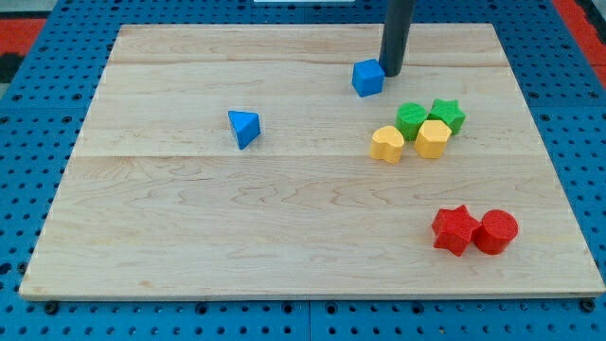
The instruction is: Place the yellow heart towards the top center of the board
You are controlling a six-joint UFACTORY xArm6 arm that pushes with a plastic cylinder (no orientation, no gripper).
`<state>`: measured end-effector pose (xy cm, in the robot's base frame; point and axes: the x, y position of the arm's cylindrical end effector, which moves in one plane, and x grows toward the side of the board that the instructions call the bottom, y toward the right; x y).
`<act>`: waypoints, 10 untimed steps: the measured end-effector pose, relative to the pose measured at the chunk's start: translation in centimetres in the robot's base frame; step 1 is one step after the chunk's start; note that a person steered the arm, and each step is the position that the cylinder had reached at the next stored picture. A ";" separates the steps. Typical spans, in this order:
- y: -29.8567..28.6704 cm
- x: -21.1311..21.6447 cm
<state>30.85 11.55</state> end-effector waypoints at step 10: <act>6.4 17.6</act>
<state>48.48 17.94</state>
